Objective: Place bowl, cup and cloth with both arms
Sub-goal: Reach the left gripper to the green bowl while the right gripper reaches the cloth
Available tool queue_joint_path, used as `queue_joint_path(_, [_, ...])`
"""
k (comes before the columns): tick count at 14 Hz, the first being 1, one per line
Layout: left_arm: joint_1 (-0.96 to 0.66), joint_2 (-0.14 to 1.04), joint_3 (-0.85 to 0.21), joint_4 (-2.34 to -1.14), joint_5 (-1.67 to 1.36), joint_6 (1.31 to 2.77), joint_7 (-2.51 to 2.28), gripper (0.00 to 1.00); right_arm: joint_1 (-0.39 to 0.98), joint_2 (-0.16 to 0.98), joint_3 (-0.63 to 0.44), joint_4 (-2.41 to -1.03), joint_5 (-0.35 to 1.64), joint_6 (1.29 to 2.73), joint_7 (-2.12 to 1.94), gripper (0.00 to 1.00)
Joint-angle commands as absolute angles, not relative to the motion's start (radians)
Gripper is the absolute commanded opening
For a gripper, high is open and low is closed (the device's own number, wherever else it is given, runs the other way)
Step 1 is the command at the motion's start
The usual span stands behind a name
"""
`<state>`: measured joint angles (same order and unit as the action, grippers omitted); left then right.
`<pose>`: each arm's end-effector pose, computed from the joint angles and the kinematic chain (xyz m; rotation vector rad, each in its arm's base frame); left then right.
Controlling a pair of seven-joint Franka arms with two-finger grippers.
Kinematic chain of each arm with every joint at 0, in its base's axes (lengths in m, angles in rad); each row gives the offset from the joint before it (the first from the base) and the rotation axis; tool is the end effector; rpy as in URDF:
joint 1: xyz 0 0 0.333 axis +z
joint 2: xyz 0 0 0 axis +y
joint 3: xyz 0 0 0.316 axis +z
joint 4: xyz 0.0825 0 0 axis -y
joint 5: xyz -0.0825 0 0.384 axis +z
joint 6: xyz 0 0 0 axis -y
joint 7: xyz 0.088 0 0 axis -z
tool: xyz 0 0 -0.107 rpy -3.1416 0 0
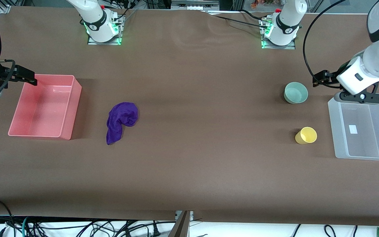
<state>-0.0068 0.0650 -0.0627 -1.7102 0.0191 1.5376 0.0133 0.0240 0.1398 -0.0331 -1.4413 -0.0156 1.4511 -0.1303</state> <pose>0.5548 -0.0357 0.5212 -3.0953 0.1313 0.3688 0.5839 -0.0057 0.5955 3.1181 0.1879 -0.2049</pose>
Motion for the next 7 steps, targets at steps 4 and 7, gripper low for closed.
queue_joint_path(4, [0.043,0.051,-0.057,-2.003,0.04,1.78,0.369,1.0,0.029,0.15,-0.029,-1.437,-0.023,1.456,-0.127,1.0])
queue_joint_path(7, [0.093,0.055,-0.058,-2.167,0.077,1.983,0.628,1.0,0.037,0.19,-0.026,-1.451,-0.023,1.456,-0.127,1.0])
